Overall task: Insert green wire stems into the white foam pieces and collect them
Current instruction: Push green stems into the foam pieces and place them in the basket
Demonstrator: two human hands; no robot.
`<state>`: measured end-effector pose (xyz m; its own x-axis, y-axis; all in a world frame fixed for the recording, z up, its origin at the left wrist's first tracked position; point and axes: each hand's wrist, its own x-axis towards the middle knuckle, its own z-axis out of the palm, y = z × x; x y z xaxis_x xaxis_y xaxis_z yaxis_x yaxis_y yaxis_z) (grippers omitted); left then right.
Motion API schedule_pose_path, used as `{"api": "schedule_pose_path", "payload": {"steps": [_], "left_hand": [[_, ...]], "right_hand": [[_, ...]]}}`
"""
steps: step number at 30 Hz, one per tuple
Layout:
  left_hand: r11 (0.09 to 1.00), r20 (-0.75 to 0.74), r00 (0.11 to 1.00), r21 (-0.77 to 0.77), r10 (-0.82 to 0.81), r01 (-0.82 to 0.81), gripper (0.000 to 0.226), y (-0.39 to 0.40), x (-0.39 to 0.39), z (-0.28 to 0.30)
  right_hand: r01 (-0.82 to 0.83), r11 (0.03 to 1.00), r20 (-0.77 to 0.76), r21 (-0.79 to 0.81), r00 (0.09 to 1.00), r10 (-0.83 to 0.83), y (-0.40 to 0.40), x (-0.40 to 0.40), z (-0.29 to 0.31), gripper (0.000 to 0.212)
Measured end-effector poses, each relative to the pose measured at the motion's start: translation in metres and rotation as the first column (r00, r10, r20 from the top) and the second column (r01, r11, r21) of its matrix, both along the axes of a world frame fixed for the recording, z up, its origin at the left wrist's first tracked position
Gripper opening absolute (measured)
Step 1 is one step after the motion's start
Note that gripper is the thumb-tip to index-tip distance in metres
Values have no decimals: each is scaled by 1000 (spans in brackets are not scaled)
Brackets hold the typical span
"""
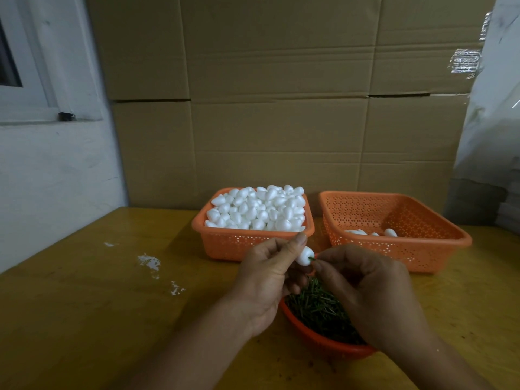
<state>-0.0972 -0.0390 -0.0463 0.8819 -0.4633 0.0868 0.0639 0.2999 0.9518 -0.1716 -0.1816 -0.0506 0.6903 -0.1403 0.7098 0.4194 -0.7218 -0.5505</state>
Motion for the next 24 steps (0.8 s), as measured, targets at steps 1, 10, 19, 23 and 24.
{"api": "schedule_pose_path", "payload": {"steps": [1, 10, 19, 23, 24], "left_hand": [[1000, 8, 1000, 0, 4, -4, 31, 0, 0, 0], [999, 114, 993, 25, 34, -37, 33, -1, 0, -3], [999, 183, 983, -41, -5, 13, 32, 0, 1, -3], [996, 208, 977, -54, -52, 64, 29, 1, 1, -4], [997, 233, 971, -43, -51, 63, 28, 0, 1, -5]], "right_hand": [[9, 1000, -10, 7, 1000, -9, 0, 0, -1, 10], [59, 998, -32, -9, 998, -59, 3, -1, -2, 6], [67, 996, 5, 50, 998, -68, 4, -1, 0, 9], [48, 998, -27, 45, 999, -47, 3, 0, -1, 16], [43, 998, -32, 45, 999, -41, 3, 0, -1, 17]]}}
